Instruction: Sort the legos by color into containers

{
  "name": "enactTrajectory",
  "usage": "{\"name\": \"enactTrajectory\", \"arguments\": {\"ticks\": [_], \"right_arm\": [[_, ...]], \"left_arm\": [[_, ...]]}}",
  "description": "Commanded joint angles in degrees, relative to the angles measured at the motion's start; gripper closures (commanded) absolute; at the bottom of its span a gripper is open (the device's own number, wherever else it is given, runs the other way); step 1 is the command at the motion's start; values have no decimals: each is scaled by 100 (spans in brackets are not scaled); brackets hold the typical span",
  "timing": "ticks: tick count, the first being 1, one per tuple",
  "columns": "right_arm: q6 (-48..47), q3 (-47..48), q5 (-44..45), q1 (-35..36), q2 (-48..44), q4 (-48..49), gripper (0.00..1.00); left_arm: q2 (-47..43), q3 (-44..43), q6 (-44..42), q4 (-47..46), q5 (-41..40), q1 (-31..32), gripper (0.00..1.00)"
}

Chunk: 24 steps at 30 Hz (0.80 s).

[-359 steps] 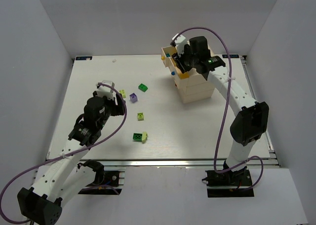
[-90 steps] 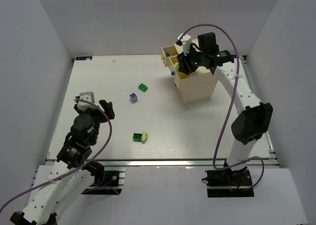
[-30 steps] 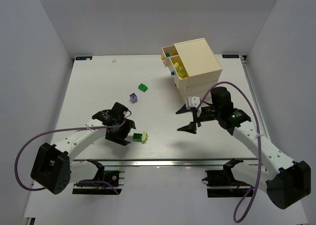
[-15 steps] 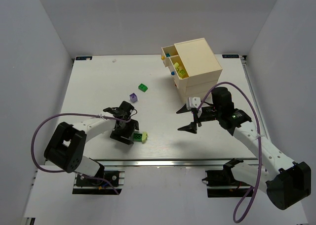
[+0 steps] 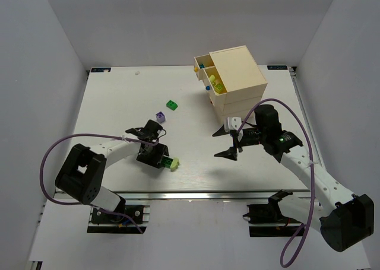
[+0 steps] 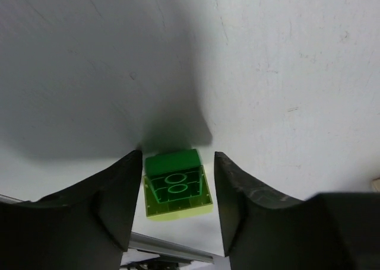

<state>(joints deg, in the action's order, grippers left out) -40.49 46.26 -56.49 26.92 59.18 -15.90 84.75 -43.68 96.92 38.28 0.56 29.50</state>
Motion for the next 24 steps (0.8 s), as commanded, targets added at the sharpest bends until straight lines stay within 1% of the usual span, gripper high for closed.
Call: {"name": "enactTrajectory", "arguments": {"ticks": [1,2,3,5,6,9,10,12,13,15,16,17,21,22,23,24], "right_arm": [[-64,6,-99,-38,-126,8,22],[-64,15,-108,-46,-126,17,22],[-64,6,-108,-46,-117,-1,22],[-56,6,-125,-64,-108,8,22],[-55,6,-125,-72,-108,8,21],[-55,6,-152,-72,-91,-9,21],[-29,6,-169,-64,-56,-10,21],[-3,6,-248,-64,6,-36,21],[23,15,-275,-64,50,-18,20],[155,15,-362,-55,94,43,20],[190,6,-389,-46,137,52,21],[252,-3,-415,-37,155,69,21],[471,-56,-354,-29,208,323,21],[550,-64,-328,-29,243,377,21],[612,-91,-275,-29,252,429,21],[699,-91,-258,-29,296,482,22]], "left_arm": [[-11,0,2,-242,216,30,42],[-11,17,-7,-312,225,30,44],[-11,44,-7,-347,243,30,50],[-11,79,-59,-496,287,30,57],[6,105,-77,-567,304,30,63],[50,123,-244,-822,427,30,73],[42,123,-427,-953,462,30,80],[50,53,-656,-1182,551,30,88],[-2,-78,-1014,-1252,551,30,93],[-107,-271,-1271,-1131,359,30,98],[-282,-447,-1551,-1087,227,30,99],[-371,-527,-1658,-895,78,30,100],[-915,-782,-2326,-664,-853,-93,100],[-986,-852,-2649,-647,-1264,-93,100],[-1126,-992,-2783,-603,-1425,-93,100],[-1171,-1045,-3158,-637,-1523,-93,100]]}}
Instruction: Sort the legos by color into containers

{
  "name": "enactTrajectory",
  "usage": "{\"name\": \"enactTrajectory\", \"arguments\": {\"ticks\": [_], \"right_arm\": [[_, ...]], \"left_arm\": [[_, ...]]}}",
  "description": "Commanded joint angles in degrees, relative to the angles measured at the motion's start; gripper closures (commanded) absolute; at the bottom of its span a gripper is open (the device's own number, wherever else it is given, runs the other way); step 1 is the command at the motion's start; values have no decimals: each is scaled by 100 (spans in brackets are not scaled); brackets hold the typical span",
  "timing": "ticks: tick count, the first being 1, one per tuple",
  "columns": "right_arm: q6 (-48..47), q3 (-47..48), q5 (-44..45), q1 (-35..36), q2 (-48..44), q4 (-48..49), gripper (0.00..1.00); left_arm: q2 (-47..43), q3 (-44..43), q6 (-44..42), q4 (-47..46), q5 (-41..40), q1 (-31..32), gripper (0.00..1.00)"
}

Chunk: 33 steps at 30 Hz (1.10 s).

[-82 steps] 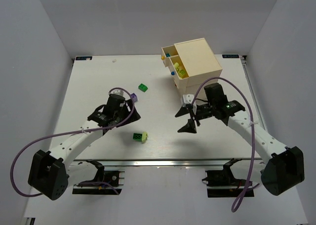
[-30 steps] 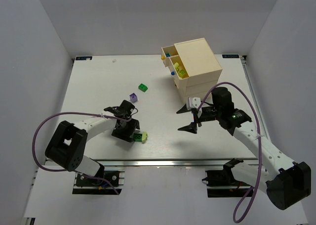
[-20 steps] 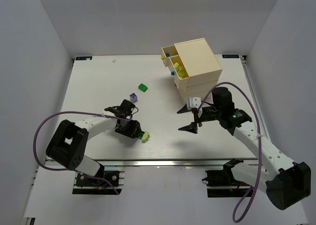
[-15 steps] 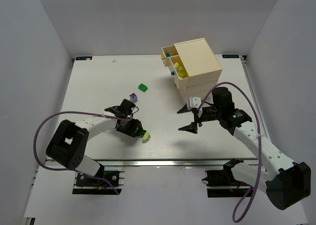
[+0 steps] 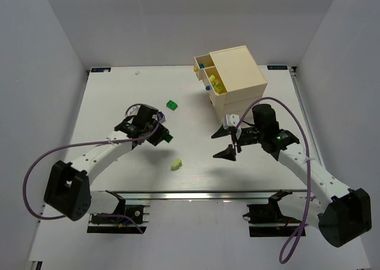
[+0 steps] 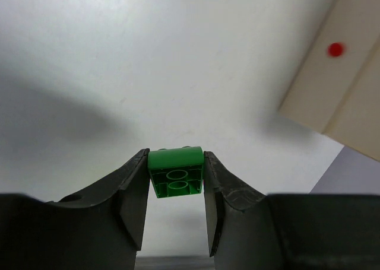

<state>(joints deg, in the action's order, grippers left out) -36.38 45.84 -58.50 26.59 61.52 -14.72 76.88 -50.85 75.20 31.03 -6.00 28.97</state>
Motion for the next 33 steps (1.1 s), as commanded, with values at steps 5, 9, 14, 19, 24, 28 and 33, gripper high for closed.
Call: {"name": "enactTrajectory", "arguments": {"ticks": [5,9,14,19,24,28,33], "right_arm": [[-279,-58,-336,101,255,85,24],[-2054,240,-40,838,790,-961,24],[-2936,969,1189,1751,1922,-1454,24],[-2840,1698,1771,2280,2777,-1358,24],[-2769,2209,2114,2553,3620,-1297,24],[-2716,2578,2343,2667,4087,-1270,24],[-2664,2938,2580,2711,4535,-1200,25]], "left_arm": [[-613,-408,-2244,-332,-1096,-41,100],[-666,-443,-3230,-11,-1499,-41,100],[-631,-470,-3380,957,-2046,-93,100],[-184,-233,-3336,1283,-1818,-146,100],[406,-145,-3336,1266,-1440,-409,100],[442,-39,-3345,1090,-1290,-637,100],[-189,128,-3336,1090,-1579,-936,100]]}}
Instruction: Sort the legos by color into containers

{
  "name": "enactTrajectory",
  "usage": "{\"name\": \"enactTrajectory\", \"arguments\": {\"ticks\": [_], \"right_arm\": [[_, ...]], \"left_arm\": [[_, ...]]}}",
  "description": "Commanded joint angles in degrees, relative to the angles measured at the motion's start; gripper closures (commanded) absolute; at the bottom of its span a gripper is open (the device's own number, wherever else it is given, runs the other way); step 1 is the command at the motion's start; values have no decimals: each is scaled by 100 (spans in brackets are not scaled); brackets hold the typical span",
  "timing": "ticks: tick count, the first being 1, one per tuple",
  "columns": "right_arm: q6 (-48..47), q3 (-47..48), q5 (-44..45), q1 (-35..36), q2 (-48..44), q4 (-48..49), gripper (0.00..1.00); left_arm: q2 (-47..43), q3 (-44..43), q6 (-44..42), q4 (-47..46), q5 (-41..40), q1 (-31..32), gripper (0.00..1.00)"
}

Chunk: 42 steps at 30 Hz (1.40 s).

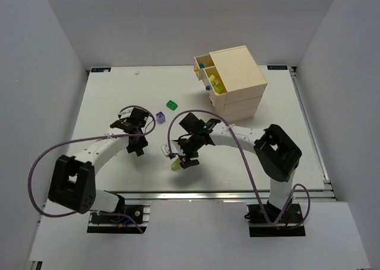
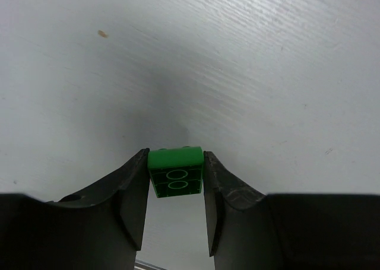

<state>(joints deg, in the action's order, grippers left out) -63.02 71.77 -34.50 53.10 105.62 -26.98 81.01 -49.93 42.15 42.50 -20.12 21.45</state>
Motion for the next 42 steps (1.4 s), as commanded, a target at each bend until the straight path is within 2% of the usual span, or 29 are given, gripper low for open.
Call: {"name": "enactTrajectory", "arguments": {"ticks": [1,8,10,13,14,16,17,20,21,23,24,28,34,37,38,42], "right_arm": [[1,399,189,69,195,26,25],[-8,716,365,218,687,-61,31],[-26,786,444,271,819,-105,34],[-87,821,497,332,890,-237,45],[-122,830,514,341,872,-272,56],[-140,813,523,332,776,-369,69],[-140,804,523,306,706,-387,80],[-53,830,585,254,295,-518,95],[122,856,602,227,162,-536,97],[552,1022,873,140,-330,-379,100],[1042,1119,1188,113,-489,-291,100],[2012,1603,2095,-378,-1174,395,100],[3110,2174,3720,-985,-1211,1098,100],[3682,2455,4056,-1319,-1088,1230,100],[3936,2543,4109,-1485,-1036,1222,100],[4429,3149,3952,-1978,-702,731,100]], "left_arm": [[-717,45,-14,-32,-246,-185,100],[-1386,168,-40,-5,-695,-440,100],[-1622,212,-66,-57,-748,-493,100],[-1921,282,-119,-145,-818,-546,100],[-1992,300,-198,-189,-818,-546,100],[-2115,361,-268,-260,-844,-546,100],[-2186,370,-304,-269,-853,-598,100],[-2309,397,-330,-313,-906,-598,100],[-2335,397,-339,-339,-915,-598,100],[-2432,431,-374,-391,-915,-598,100],[-2485,449,-400,-461,-906,-598,100],[-2564,519,-462,-550,-714,-598,100],[-2520,581,-699,-795,-231,-598,100],[-2573,704,-1155,-1146,603,-598,100],[-2590,739,-1409,-1356,1119,-598,100],[-2696,889,-1815,-1691,1974,-598,100]]}}
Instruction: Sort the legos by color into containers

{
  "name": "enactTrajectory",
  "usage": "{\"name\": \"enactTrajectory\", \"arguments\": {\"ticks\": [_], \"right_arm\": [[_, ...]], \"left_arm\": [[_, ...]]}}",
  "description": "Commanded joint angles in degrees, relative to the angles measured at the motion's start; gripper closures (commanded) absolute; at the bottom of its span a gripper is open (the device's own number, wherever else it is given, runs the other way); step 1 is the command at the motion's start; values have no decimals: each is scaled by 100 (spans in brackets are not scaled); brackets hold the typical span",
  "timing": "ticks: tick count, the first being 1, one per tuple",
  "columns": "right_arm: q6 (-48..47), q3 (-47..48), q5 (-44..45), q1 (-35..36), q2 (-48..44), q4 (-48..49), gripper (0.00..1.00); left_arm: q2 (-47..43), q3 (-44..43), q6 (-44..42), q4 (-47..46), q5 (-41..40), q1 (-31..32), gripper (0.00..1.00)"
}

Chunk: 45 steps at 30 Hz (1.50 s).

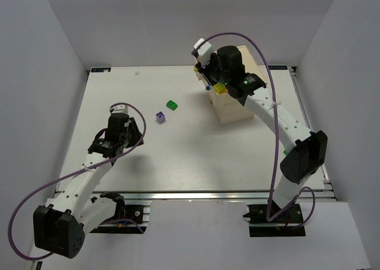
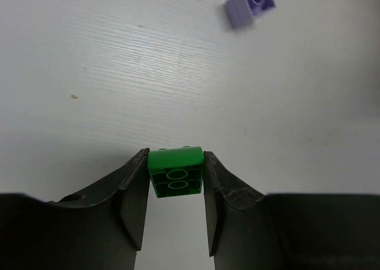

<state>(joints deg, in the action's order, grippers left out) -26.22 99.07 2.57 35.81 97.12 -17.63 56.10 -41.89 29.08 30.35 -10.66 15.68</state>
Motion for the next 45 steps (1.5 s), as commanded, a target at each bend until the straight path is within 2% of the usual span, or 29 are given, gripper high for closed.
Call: {"name": "enactTrajectory", "arguments": {"ticks": [1,6,19,22,24,25,28,30,34,40,45], "right_arm": [[828,655,218,-320,306,-284,100],[1040,1062,-54,-760,632,-724,100],[890,1167,-784,-927,861,-1366,99],[873,1159,-828,-953,888,-1454,88],[873,1141,-854,-936,896,-1506,76],[873,1132,-872,-953,888,-1515,67],[882,1106,-890,-953,861,-1516,51],[882,1106,-916,-945,835,-1542,44],[882,1097,-942,-953,773,-1542,35],[960,826,-960,-954,265,-1244,36],[1119,-473,-1353,-971,-1200,284,37]], "left_arm": [[-196,102,-570,-503,1056,-21,100],[-152,111,-623,-583,1461,31,100],[85,172,-711,-855,2076,31,100],[410,129,-746,-785,2234,102,100],[717,111,-772,-724,2427,102,100],[840,85,-790,-706,2489,102,100],[1394,-21,-807,-504,2674,102,100],[1762,-179,-816,-311,2691,102,100],[1931,-188,-825,-336,2709,102,100],[2115,-223,-825,-231,2534,154,100],[2248,-311,-834,-135,2367,154,100]]}}
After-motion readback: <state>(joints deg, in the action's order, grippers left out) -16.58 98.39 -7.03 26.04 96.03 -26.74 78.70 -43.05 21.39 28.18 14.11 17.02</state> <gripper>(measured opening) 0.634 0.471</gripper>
